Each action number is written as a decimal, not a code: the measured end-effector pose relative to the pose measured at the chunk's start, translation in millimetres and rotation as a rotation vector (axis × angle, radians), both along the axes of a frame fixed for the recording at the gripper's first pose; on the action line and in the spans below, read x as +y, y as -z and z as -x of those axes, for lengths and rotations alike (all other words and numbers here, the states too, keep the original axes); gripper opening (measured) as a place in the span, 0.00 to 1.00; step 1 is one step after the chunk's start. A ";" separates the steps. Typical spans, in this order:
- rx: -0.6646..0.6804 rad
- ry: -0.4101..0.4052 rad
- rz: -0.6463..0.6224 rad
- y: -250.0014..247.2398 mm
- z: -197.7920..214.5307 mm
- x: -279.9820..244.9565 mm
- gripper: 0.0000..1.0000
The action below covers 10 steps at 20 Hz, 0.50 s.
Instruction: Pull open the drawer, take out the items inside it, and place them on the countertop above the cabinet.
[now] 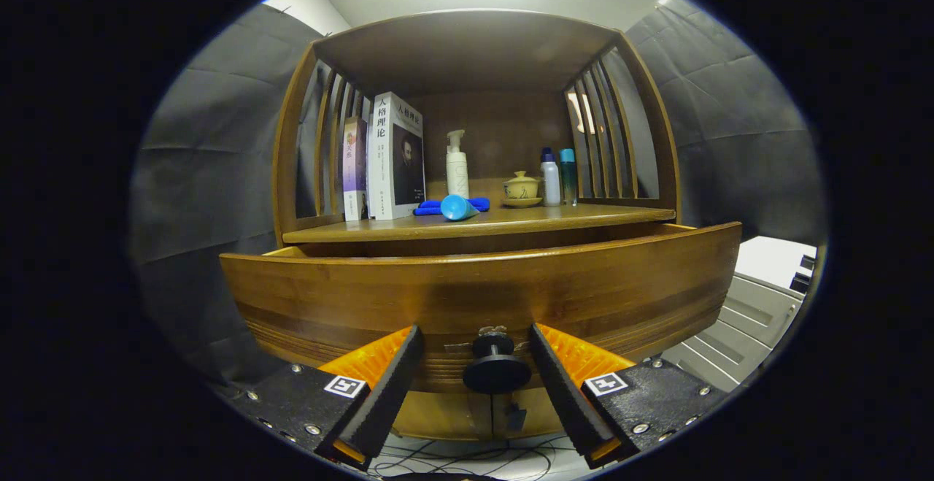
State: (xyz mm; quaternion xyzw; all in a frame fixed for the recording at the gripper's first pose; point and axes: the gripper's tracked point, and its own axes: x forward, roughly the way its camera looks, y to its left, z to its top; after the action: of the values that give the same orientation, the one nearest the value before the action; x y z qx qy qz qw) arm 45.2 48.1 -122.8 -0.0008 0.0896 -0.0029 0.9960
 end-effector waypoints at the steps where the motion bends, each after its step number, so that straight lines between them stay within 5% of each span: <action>1: 0.003 -0.001 0.001 0.3 -3.9 0.1 0.93; 10: 0.015 -0.013 -0.004 4.0 -31.2 -3.1 0.93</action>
State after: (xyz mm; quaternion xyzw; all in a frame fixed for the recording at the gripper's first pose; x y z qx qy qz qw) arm 76.3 45.0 -126.8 0.0007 0.0969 0.0035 0.9953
